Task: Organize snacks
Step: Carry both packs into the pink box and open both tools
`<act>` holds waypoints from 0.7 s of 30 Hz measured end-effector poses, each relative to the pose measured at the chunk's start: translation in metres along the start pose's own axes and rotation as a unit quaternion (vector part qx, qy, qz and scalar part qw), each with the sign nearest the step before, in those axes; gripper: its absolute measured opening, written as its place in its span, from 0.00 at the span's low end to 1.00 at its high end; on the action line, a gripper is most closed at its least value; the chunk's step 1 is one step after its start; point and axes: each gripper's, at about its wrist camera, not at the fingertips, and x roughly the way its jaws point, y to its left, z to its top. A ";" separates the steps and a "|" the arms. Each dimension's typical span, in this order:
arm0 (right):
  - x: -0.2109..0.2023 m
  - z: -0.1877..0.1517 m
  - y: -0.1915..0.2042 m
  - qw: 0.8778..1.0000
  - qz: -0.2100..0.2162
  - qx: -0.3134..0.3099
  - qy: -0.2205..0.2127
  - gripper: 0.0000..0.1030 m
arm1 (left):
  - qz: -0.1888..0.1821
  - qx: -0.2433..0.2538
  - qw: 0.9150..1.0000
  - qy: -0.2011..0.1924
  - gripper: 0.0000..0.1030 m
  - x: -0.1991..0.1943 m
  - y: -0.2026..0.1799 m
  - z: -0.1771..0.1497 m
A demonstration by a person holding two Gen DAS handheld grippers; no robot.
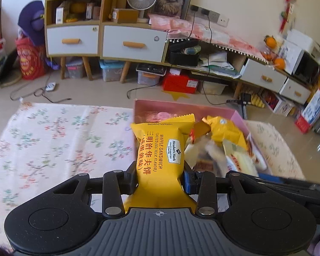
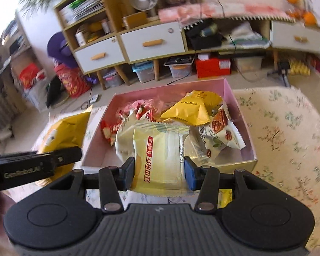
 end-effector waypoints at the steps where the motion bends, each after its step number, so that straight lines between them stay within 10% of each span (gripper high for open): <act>1: 0.003 0.003 -0.003 1.000 0.003 0.011 0.000 0.43 | -0.005 -0.007 1.000 0.003 0.36 0.005 0.000 0.000; 21: 0.033 0.022 -0.009 1.000 0.000 0.030 0.008 0.43 | -0.058 -0.041 0.997 0.003 0.36 0.058 0.006 0.002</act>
